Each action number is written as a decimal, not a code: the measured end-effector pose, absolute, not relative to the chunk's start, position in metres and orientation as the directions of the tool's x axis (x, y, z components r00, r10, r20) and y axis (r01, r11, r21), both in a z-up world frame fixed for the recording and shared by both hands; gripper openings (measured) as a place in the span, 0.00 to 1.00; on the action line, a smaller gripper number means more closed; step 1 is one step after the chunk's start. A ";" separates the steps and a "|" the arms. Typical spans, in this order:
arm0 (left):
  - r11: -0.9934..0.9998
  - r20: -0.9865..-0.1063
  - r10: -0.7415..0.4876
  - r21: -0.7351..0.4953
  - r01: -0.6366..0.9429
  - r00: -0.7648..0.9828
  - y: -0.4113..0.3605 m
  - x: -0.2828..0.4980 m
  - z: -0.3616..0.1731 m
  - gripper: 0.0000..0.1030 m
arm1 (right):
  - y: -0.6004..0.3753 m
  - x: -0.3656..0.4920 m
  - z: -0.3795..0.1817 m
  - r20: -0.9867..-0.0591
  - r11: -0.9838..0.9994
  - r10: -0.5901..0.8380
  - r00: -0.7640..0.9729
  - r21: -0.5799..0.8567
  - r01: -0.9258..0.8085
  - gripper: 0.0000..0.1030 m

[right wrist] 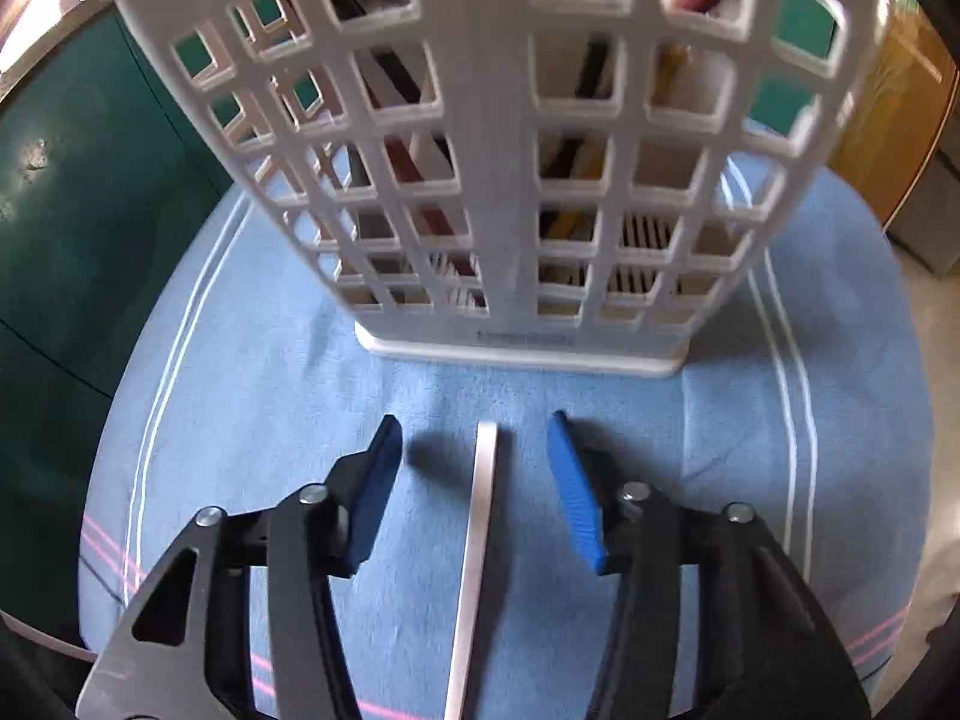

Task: Organize utensils
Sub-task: 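Grasp a white chopstick with the left tool while the right tool grasps the other white chopstick, then lower the white chopsticks into the caddy with both tools and release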

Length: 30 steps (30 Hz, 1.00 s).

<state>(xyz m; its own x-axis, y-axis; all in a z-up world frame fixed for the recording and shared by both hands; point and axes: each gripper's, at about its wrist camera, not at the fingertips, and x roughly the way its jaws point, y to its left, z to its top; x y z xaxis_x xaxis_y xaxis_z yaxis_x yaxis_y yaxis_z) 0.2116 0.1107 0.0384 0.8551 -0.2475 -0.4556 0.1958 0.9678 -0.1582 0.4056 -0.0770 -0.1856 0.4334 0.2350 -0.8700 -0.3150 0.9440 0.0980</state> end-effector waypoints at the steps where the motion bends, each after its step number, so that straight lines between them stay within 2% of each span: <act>1: 0.968 -0.454 -0.246 -0.163 0.192 0.856 0.113 0.212 0.039 0.06 | -0.075 0.406 -0.185 -0.872 0.945 0.225 0.435 0.085 -0.317 0.33; 2: 0.967 -0.451 -0.247 -0.172 0.188 0.857 0.117 0.213 0.040 0.06 | -0.073 0.406 -0.184 -0.876 0.944 0.213 0.433 0.071 -0.322 0.23; 3: 0.966 -0.451 -0.248 -0.177 0.187 0.858 0.117 0.213 0.040 0.06 | -0.073 0.406 -0.184 -0.878 0.943 0.212 0.428 0.069 -0.327 0.07; 6: 0.965 -0.454 -0.251 -0.185 0.185 0.855 0.117 0.215 0.039 0.06 | -0.076 0.404 -0.181 -0.880 0.939 0.228 0.416 0.087 -0.332 0.07; 9: 0.966 -0.463 -0.249 -0.175 0.188 0.851 0.114 0.215 0.036 0.06 | -0.087 0.386 -0.161 -0.838 0.935 0.267 0.475 0.105 -0.339 0.06; 16: 0.970 -0.476 -0.242 -0.151 0.192 0.846 0.103 0.216 0.034 0.06 | -0.119 0.304 -0.068 -0.686 0.897 0.394 0.612 0.143 -0.418 0.06; 20: 0.970 -0.478 -0.241 -0.138 0.199 0.845 0.098 0.217 0.034 0.06 | -0.137 0.265 -0.031 -0.632 0.887 0.419 0.651 0.134 -0.441 0.06; 30: 0.970 -0.467 -0.242 -0.142 0.197 0.850 0.100 0.215 0.036 0.06 | -0.143 0.233 0.054 -0.485 0.875 0.464 0.742 0.116 -0.471 0.06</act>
